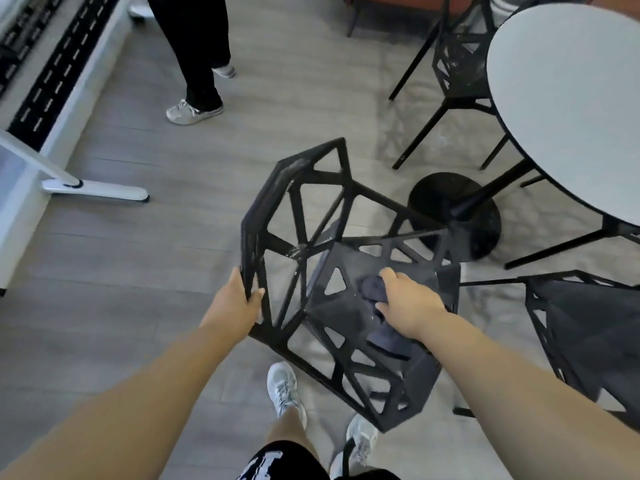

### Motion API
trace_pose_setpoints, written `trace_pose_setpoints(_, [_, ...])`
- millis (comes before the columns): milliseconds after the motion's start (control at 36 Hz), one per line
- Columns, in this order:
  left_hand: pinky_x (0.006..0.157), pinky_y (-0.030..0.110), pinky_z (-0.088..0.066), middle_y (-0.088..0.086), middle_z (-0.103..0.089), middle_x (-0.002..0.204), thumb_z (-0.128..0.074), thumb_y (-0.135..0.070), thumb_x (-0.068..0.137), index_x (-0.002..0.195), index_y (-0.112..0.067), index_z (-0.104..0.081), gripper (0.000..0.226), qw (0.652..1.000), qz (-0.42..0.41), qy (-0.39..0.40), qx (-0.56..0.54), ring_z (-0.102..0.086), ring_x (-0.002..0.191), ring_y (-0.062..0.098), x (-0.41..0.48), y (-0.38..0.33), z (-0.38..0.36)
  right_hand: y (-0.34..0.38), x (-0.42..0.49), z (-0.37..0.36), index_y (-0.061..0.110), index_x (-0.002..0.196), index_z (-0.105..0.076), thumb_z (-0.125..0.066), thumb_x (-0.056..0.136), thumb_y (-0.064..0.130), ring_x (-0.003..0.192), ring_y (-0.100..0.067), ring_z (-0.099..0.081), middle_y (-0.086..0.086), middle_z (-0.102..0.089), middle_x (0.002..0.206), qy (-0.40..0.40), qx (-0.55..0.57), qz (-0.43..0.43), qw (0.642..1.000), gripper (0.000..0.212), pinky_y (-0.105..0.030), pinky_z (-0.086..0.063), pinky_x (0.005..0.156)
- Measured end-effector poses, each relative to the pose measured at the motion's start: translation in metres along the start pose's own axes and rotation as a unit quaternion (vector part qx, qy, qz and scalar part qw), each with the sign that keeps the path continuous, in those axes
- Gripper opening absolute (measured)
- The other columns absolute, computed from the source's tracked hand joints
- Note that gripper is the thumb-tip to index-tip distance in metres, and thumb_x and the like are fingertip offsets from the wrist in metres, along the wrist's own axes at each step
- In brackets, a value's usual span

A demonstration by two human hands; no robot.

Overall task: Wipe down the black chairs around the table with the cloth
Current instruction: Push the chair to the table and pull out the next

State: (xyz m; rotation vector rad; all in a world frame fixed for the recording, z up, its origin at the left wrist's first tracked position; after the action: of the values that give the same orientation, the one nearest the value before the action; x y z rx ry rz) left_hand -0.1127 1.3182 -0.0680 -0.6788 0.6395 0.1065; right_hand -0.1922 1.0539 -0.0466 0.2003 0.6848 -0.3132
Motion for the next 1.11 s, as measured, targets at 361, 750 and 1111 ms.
trace_pose_setpoints(361, [0.071,0.036,-0.049,0.007,-0.058,0.092,-0.049,-0.027,0.097,0.130,-0.018,-0.037,0.036,0.989,-0.081,0.065,0.108,-0.059,0.080,0.024,0.085,-0.066,0.026,0.021,0.042,0.042,0.017,0.135,-0.031,-0.050,0.096,0.032,0.114,-0.032,-0.054,-0.008,-0.047,0.133,-0.024,-0.022,-0.007,0.999,0.046,-0.042,-0.047,0.090])
trace_pose_setpoints(750, [0.076,0.040,-0.048,0.013,-0.047,0.116,-0.052,-0.033,0.094,0.124,-0.011,-0.038,0.039,0.992,-0.034,-0.088,0.078,-0.055,0.091,0.030,0.070,-0.071,0.023,-0.001,0.064,0.076,0.024,0.139,-0.030,-0.053,0.092,0.049,0.114,-0.024,-0.054,-0.001,-0.045,0.135,-0.104,0.019,0.095,0.990,0.058,-0.034,-0.049,0.091])
trace_pose_setpoints(1111, [0.065,0.037,-0.038,0.006,-0.042,0.093,-0.037,-0.029,0.100,0.096,-0.009,-0.038,0.020,0.965,-0.015,-0.262,0.005,-0.046,0.072,0.020,0.048,-0.054,0.004,-0.030,0.082,0.075,0.031,0.141,-0.031,-0.045,0.095,0.051,0.113,-0.015,-0.051,0.007,-0.046,0.130,-0.211,-0.046,0.207,0.954,0.052,-0.027,-0.046,0.089])
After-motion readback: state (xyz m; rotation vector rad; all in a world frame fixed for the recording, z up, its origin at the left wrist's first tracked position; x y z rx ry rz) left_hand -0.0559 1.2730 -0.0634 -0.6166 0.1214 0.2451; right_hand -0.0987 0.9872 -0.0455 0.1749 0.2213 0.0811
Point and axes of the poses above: each hand's wrist, its own x-axis towards the middle knuckle, its own z-axis out of the back of the hand, y = z × x, the point moved 7 cm from there along x, towards the middle knuckle
